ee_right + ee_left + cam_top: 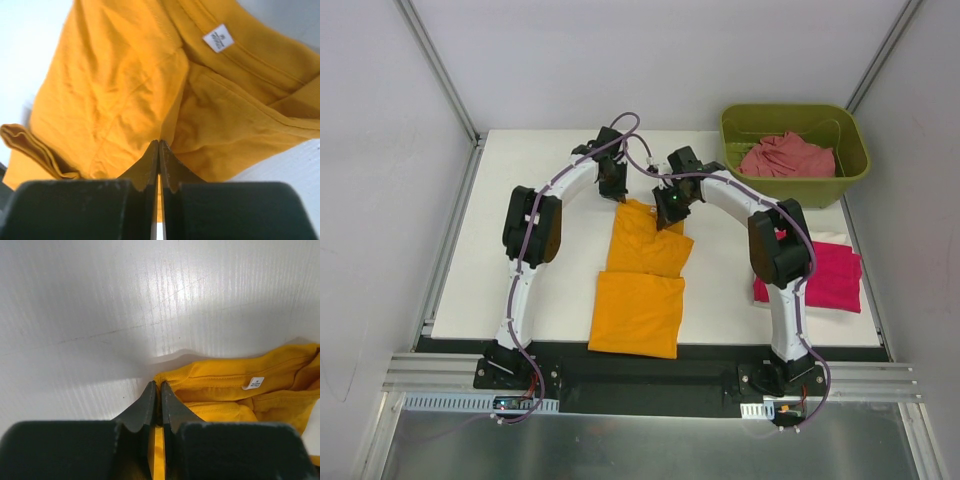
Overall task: Fold and stack the t-shirts
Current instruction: Fold the folded rectangular tshirt in 1/3 of the way
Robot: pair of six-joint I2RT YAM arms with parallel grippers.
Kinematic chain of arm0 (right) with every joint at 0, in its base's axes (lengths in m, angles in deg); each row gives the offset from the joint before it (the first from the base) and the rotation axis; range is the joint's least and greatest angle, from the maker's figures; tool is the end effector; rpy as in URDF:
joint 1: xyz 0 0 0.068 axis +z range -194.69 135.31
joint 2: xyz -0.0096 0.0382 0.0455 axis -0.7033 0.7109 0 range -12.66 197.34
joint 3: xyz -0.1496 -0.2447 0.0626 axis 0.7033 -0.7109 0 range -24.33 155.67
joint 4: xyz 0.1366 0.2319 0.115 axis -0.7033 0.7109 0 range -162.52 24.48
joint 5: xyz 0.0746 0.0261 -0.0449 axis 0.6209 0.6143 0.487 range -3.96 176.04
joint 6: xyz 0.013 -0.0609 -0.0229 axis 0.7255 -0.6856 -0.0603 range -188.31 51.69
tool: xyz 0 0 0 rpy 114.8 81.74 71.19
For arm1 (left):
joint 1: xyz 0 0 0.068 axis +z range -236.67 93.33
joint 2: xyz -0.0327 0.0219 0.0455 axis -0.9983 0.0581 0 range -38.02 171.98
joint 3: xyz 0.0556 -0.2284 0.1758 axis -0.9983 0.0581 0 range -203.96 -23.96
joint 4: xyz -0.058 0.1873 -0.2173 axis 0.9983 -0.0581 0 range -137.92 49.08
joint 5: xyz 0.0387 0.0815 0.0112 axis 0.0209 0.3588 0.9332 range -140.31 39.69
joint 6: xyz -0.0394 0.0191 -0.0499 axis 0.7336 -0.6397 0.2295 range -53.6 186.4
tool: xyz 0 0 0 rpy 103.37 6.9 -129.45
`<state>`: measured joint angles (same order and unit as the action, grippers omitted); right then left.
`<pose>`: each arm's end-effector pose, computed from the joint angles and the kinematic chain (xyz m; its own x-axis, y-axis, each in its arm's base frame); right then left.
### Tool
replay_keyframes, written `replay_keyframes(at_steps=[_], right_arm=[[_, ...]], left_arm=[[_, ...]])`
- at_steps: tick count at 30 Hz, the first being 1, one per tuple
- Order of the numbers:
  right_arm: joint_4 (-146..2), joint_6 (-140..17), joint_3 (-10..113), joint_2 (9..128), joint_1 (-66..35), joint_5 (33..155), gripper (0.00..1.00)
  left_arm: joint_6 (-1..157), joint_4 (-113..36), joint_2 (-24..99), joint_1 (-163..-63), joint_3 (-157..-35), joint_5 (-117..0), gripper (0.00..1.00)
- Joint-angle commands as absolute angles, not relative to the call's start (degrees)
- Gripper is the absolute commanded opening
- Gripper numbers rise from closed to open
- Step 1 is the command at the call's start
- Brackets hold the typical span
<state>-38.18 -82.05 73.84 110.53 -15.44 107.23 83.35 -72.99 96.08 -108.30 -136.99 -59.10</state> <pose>0.4412 0.2689 0.1832 -0.5828 -0.5803 -0.5688 -0.7770 0.6029 0.1810 0.5317 -0.2195 0.1736 -0.8425 0.0242 -0.5381 0.2132 0.9324 -0.2919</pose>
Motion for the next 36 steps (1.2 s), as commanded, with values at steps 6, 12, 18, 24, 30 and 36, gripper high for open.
replay_keyframes(at_steps=[6, 12, 18, 24, 30, 36], right_arm=[[-43.95, -79.21, 77.71, 106.07, -14.99, 114.26, 0.01], [-52.55, -74.47, 75.43, 108.45, -17.62, 116.09, 0.01], [-63.29, -70.24, 73.49, 110.47, -18.33, 125.06, 0.01], [-61.81, -69.80, 76.91, 113.89, -18.59, 119.45, 0.04], [-52.68, -71.82, 83.16, 119.61, -18.59, 113.32, 0.16], [-46.70, -74.63, 87.11, 116.98, -18.59, 107.76, 0.47]], left_arm=[[84.59, -73.79, 96.19, -105.83, -139.36, -61.91, 0.00], [85.56, -73.53, 96.54, -103.72, -139.01, -65.32, 0.00], [84.95, -73.00, 97.59, -102.75, -138.92, -67.79, 0.00], [84.86, -72.82, 97.15, -102.75, -138.66, -66.83, 0.00], [84.59, -72.82, 96.10, -102.75, -138.57, -65.43, 0.10], [84.68, -72.82, 92.94, -102.75, -139.01, -65.07, 0.39]])
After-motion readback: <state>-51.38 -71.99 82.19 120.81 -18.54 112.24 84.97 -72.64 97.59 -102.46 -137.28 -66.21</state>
